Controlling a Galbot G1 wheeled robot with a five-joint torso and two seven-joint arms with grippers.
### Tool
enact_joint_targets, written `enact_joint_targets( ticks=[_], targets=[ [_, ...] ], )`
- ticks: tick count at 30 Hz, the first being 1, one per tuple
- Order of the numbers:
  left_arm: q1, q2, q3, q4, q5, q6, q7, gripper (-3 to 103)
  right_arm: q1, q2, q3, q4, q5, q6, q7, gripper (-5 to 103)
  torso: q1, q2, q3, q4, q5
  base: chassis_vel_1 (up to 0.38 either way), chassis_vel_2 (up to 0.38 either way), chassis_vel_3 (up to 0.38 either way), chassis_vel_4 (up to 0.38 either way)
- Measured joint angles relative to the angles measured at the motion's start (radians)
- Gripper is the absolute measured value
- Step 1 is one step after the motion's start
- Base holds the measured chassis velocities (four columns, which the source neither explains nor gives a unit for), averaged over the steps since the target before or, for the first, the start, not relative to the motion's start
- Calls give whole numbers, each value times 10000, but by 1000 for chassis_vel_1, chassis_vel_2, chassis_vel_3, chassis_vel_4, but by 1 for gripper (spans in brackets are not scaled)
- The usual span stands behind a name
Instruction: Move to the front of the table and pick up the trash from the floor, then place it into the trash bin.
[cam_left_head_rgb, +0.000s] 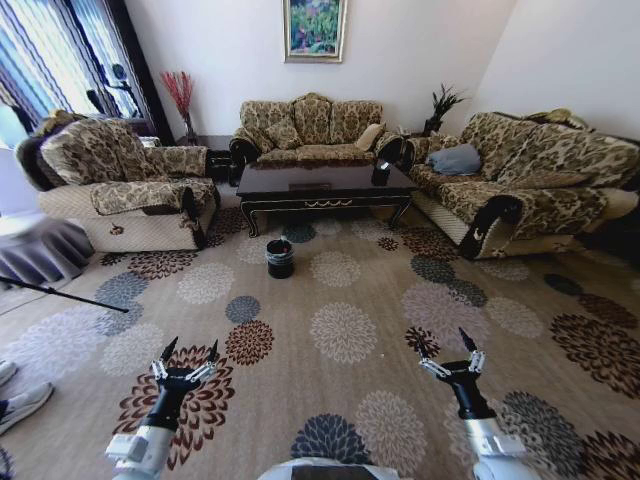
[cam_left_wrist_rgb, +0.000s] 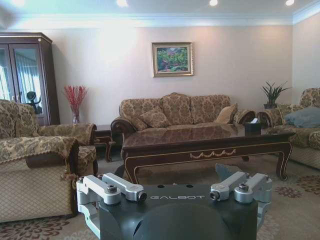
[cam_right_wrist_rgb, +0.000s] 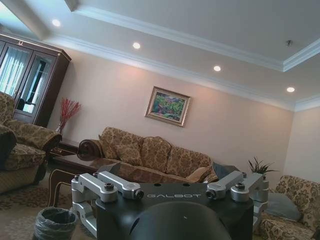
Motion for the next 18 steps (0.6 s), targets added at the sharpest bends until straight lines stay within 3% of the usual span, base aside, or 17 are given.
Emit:
enact_joint_targets(
  ticks=[18],
  targets=[
    [0, 0, 0, 0, 0, 0, 0, 100, 0, 0, 0, 0, 0, 0, 0, 100, -20, -42, -22, 0, 0, 0, 0, 0, 0]
  ],
)
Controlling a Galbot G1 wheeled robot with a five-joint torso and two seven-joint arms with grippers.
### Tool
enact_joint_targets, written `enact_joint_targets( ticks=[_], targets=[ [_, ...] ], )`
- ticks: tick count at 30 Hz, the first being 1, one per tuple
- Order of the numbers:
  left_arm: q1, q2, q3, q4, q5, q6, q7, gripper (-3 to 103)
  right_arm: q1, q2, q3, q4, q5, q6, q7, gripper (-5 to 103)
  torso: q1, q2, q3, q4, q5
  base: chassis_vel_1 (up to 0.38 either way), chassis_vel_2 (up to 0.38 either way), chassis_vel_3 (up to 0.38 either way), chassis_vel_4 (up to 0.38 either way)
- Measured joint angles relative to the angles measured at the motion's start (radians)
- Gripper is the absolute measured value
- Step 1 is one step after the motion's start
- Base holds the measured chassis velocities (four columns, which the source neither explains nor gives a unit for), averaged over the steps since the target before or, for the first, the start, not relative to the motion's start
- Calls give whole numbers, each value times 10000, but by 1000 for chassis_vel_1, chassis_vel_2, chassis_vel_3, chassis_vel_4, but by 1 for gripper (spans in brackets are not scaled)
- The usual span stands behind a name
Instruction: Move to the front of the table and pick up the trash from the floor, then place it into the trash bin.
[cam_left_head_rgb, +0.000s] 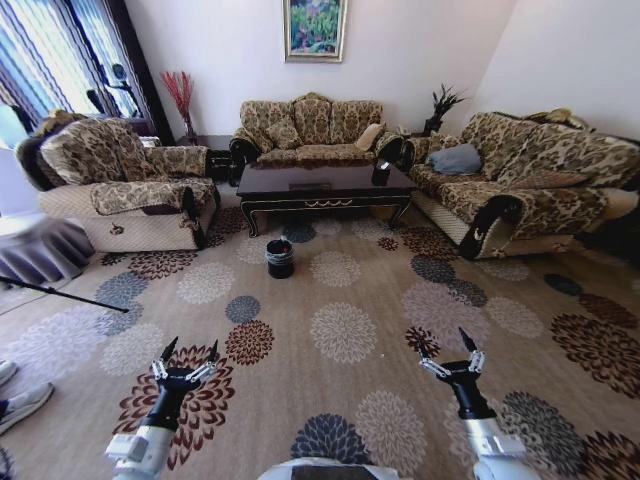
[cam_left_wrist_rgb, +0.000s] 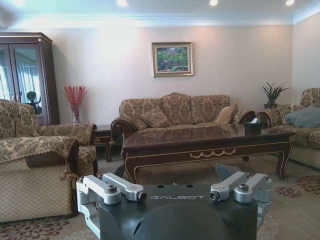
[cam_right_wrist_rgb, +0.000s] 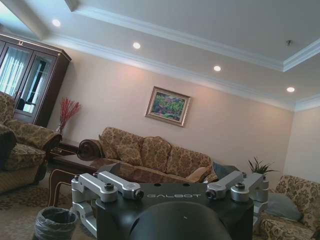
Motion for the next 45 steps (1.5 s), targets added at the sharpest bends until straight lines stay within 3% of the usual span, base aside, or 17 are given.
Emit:
enact_joint_targets(
  ticks=[45],
  targets=[
    [0, 0, 0, 0, 0, 0, -1, 100, 0, 0, 0, 0, 0, 0, 0, 100, -18, -38, -20, 0, 0, 4, -3, -2, 4]
  ],
)
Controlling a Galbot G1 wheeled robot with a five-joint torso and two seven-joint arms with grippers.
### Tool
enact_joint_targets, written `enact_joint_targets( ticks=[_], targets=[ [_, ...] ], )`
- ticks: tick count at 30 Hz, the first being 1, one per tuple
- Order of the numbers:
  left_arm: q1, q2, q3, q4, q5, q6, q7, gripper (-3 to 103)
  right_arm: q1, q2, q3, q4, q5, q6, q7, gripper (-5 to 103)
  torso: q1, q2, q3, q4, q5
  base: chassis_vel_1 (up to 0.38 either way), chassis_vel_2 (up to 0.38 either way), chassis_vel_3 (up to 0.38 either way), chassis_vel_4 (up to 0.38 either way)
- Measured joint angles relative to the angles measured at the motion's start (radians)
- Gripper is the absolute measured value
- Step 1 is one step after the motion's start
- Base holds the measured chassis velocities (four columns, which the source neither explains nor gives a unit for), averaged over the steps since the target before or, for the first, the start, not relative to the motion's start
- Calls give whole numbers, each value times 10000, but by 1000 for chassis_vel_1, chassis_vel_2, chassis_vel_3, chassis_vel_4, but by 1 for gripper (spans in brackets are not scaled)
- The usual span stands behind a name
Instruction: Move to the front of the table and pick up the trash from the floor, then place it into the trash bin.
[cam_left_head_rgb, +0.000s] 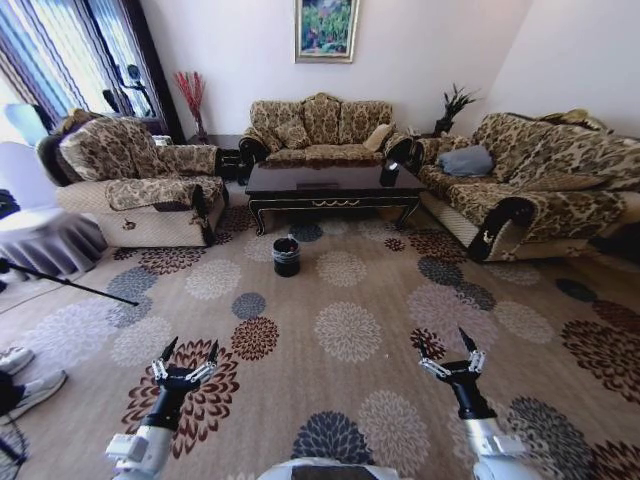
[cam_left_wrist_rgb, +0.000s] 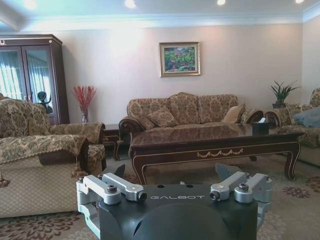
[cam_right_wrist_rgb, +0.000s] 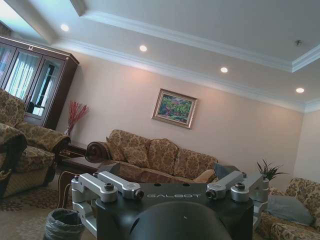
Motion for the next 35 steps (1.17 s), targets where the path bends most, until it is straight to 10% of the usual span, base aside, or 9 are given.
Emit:
enact_joint_targets(
  ticks=[35],
  targets=[
    [0, 0, 0, 0, 0, 0, 0, 100, 0, 0, 0, 0, 0, 0, 0, 100, -1, -3, -2, 0, 0, 0, 0, 0, 0]
  ],
)
